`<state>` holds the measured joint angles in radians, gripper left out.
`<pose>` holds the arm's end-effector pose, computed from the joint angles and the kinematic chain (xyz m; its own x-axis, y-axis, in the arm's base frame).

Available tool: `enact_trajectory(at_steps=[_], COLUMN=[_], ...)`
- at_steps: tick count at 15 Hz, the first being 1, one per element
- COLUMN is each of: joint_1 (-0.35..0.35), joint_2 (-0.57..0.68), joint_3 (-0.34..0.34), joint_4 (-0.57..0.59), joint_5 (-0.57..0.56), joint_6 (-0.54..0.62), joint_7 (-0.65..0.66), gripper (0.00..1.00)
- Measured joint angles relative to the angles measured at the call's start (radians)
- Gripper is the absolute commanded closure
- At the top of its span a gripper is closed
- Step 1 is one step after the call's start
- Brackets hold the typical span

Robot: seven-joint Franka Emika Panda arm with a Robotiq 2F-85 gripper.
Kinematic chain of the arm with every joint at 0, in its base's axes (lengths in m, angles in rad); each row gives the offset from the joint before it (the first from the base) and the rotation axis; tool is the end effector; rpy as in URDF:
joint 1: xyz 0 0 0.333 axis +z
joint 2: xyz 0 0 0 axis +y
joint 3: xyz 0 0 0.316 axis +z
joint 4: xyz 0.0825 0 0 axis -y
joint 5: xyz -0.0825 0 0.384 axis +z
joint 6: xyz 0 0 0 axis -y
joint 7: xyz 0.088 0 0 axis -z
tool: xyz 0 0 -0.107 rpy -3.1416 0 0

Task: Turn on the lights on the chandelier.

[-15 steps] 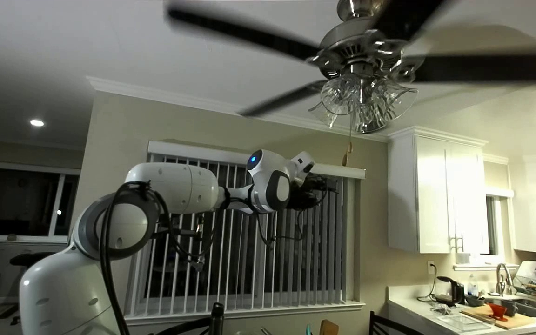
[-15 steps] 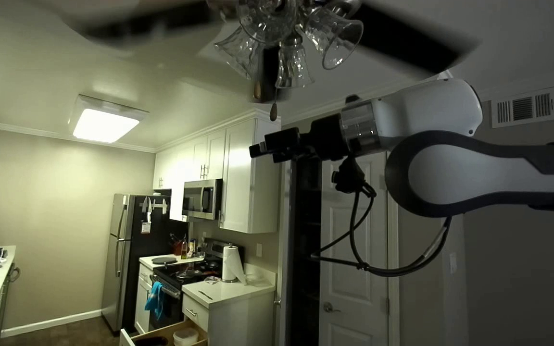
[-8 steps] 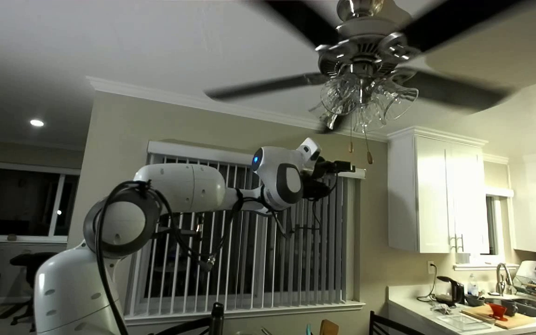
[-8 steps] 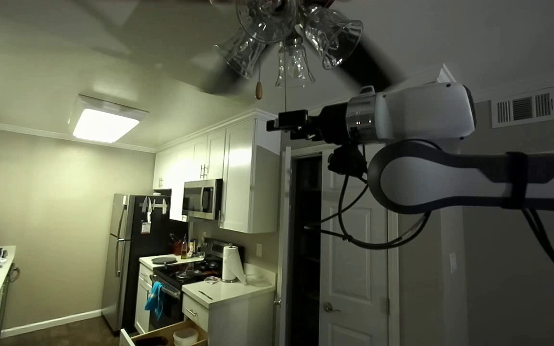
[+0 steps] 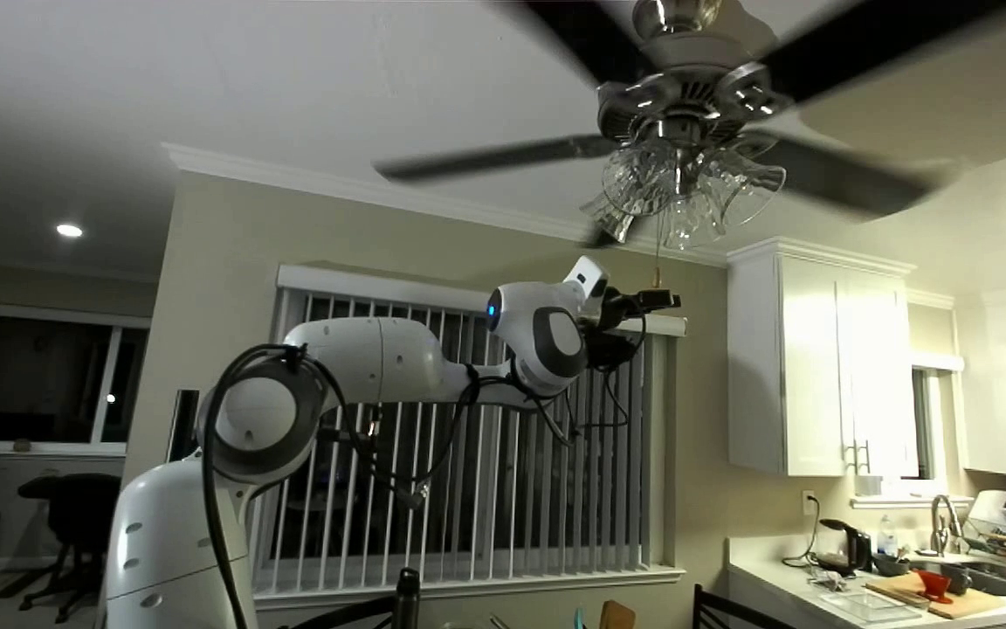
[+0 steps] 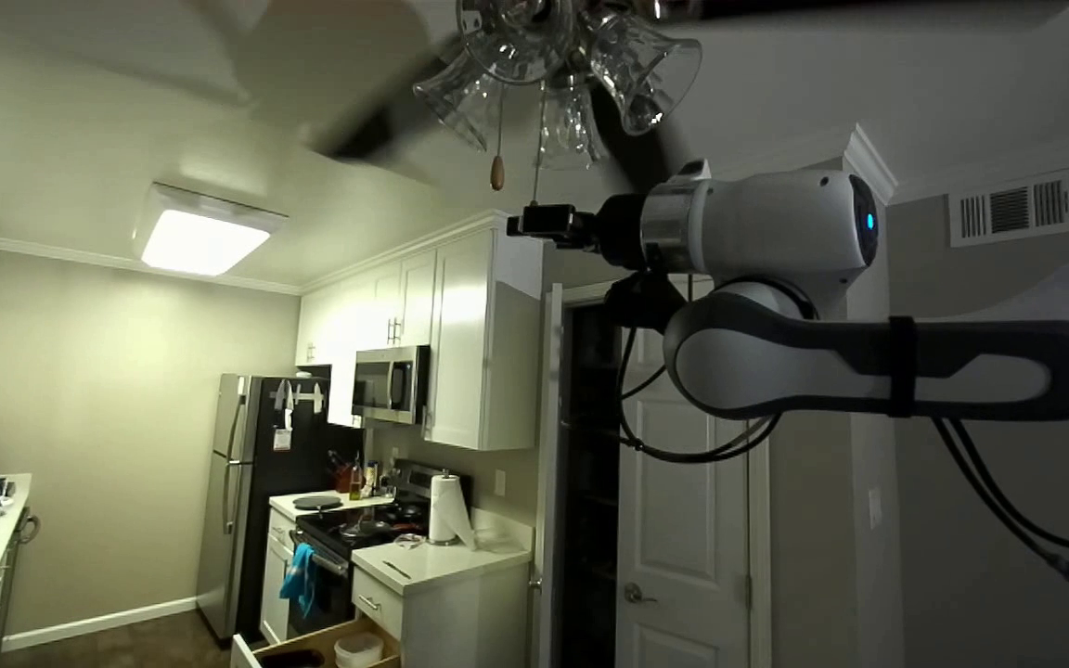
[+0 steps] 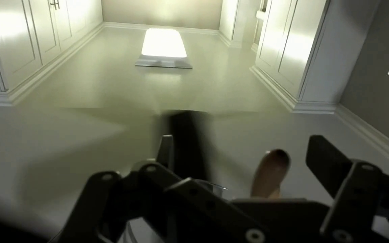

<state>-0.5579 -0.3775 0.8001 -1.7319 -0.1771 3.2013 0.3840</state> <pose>0.4163 0.2527 0.8622 -0.1689 0.0229 0.9854 0.2471 -0.9668 0.0648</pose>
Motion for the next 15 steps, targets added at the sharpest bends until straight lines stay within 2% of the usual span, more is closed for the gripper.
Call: enact_trajectory(at_steps=[6,7,8,15], joint_1=[-0.128,-0.15,-0.17,-0.293], joint_2=[0.0,0.0,0.0,-0.001], joint_3=[0.124,0.137,0.149,0.231], joint_4=[0.065,0.077,0.087,0.145], joint_5=[0.006,0.006,0.007,0.007], joint_6=[0.0,0.0,0.0,0.0], joint_7=[0.001,0.002,0.006,0.019], gripper=[0.0,0.25,0.26,0.73])
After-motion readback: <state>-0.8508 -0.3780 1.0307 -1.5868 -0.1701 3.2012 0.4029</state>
